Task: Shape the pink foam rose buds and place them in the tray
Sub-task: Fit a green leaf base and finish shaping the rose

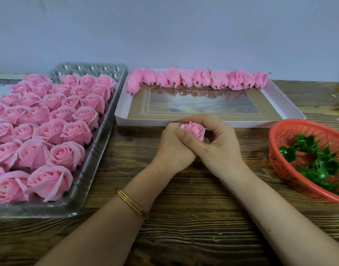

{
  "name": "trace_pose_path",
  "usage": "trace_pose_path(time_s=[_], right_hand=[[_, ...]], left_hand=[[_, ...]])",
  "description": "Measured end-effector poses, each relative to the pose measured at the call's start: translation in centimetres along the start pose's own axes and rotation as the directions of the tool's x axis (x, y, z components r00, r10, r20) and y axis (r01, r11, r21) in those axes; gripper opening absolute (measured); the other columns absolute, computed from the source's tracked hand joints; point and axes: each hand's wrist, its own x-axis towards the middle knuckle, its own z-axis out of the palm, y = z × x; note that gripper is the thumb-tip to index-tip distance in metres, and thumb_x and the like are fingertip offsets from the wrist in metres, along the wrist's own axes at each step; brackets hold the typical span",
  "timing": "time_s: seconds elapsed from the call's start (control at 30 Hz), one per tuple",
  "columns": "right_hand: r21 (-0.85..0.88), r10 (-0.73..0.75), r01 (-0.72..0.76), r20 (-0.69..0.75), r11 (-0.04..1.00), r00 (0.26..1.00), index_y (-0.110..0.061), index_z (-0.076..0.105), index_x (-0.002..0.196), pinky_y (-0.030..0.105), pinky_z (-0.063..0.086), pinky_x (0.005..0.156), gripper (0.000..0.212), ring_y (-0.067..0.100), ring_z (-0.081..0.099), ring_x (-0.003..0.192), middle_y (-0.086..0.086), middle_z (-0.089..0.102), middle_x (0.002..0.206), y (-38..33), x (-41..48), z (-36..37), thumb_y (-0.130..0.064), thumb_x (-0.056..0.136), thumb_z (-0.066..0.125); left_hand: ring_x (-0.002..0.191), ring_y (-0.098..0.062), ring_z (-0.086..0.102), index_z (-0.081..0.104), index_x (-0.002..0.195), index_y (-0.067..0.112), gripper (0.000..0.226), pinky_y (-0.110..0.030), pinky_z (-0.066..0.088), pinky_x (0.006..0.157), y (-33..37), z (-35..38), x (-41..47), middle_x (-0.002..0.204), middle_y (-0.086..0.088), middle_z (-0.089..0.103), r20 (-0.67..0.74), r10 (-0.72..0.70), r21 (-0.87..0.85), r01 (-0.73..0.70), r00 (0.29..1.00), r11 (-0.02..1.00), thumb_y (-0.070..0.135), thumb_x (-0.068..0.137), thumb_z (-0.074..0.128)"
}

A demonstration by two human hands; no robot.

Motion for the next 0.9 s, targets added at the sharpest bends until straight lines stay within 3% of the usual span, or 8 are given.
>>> trace_pose_path(time_s=[0.3,0.4,0.47,0.53,0.67,0.73,0.8,0.9], right_hand=[[0.040,0.175,-0.185,0.184,0.982,0.967,-0.027,0.067,0.118,0.040,0.045,0.106,0.056,0.016,0.060,0.115,0.006,0.064,0.121,-0.3,0.2,-0.7,-0.040,0.065,0.084],[0.314,0.227,-0.284,0.206,0.906,0.952,-0.025,0.070,0.111,0.035,0.046,0.102,0.045,0.018,0.062,0.108,0.002,0.066,0.116,-0.3,0.7,-1.7,-0.022,0.067,0.079],[0.487,0.221,-0.309,0.230,0.817,0.948,-0.013,0.070,0.103,0.033,0.045,0.091,0.033,0.018,0.060,0.096,0.005,0.065,0.103,-0.5,1.2,-2.5,-0.010,0.070,0.074],[0.557,0.209,-0.322,0.258,0.766,0.943,-0.009,0.071,0.088,0.030,0.043,0.089,0.016,0.015,0.060,0.093,0.008,0.067,0.102,-0.8,1.5,-3.2,-0.006,0.073,0.068],[0.585,0.165,-0.359,0.359,0.727,0.919,-0.013,0.076,0.070,0.026,0.051,0.090,0.019,0.014,0.062,0.108,0.008,0.071,0.106,-1.4,1.3,-3.6,-0.001,0.073,0.061],[0.556,0.139,-0.353,0.390,0.752,0.910,-0.013,0.077,0.070,0.025,0.052,0.092,0.015,0.015,0.060,0.115,0.007,0.072,0.106,-1.5,1.2,-3.4,-0.001,0.069,0.068],[0.518,0.133,-0.348,0.405,0.781,0.904,-0.014,0.077,0.069,0.025,0.051,0.091,0.017,0.015,0.061,0.114,0.006,0.073,0.107,-1.5,1.1,-3.3,0.002,0.066,0.074],[0.480,0.120,-0.335,0.424,0.811,0.898,-0.015,0.078,0.071,0.026,0.051,0.092,0.020,0.014,0.063,0.111,0.004,0.072,0.108,-1.4,1.1,-3.2,0.000,0.070,0.065]], left_hand=[[0.087,-0.035,0.066,0.067,0.084,-0.009,0.003,-0.045,0.055,0.075,-0.1,-0.1,-0.1,0.085,-0.022,0.069,0.057,0.041,-0.097,-0.036,0.998,0.995,-0.006,0.084,0.067],[0.077,-0.018,0.067,0.070,0.080,0.003,0.018,-0.030,0.055,0.068,-0.3,0.0,0.0,0.078,-0.006,0.070,0.107,0.006,-0.193,0.015,0.994,0.981,-0.013,0.073,0.072],[0.059,-0.006,0.057,0.066,0.062,0.022,0.039,-0.018,0.045,0.054,-0.3,0.0,0.0,0.059,0.009,0.061,0.148,-0.029,-0.219,0.061,0.989,0.974,-0.017,0.067,0.070],[0.051,-0.005,0.047,0.057,0.051,0.023,0.046,-0.017,0.037,0.050,-0.4,0.1,0.0,0.050,0.011,0.050,0.194,-0.061,-0.211,0.102,0.979,0.972,-0.019,0.066,0.068],[0.065,-0.021,0.046,0.055,0.074,-0.012,0.017,-0.034,0.037,0.063,-0.3,0.2,0.0,0.062,-0.008,0.047,0.314,-0.050,-0.238,0.130,0.948,0.963,-0.021,0.065,0.067],[0.072,-0.026,0.048,0.053,0.087,-0.021,0.026,-0.039,0.037,0.068,-0.1,0.2,-0.1,0.069,-0.018,0.051,0.366,-0.037,-0.267,0.143,0.930,0.953,-0.021,0.065,0.066],[0.077,-0.028,0.049,0.053,0.091,-0.022,0.029,-0.041,0.037,0.070,0.1,0.2,-0.2,0.075,-0.031,0.052,0.399,-0.036,-0.277,0.158,0.916,0.948,-0.021,0.065,0.066],[0.065,-0.019,0.050,0.059,0.067,0.003,0.027,-0.032,0.039,0.063,-0.2,0.2,-0.2,0.059,-0.012,0.050,0.421,-0.038,-0.254,0.158,0.906,0.954,-0.023,0.065,0.064]])
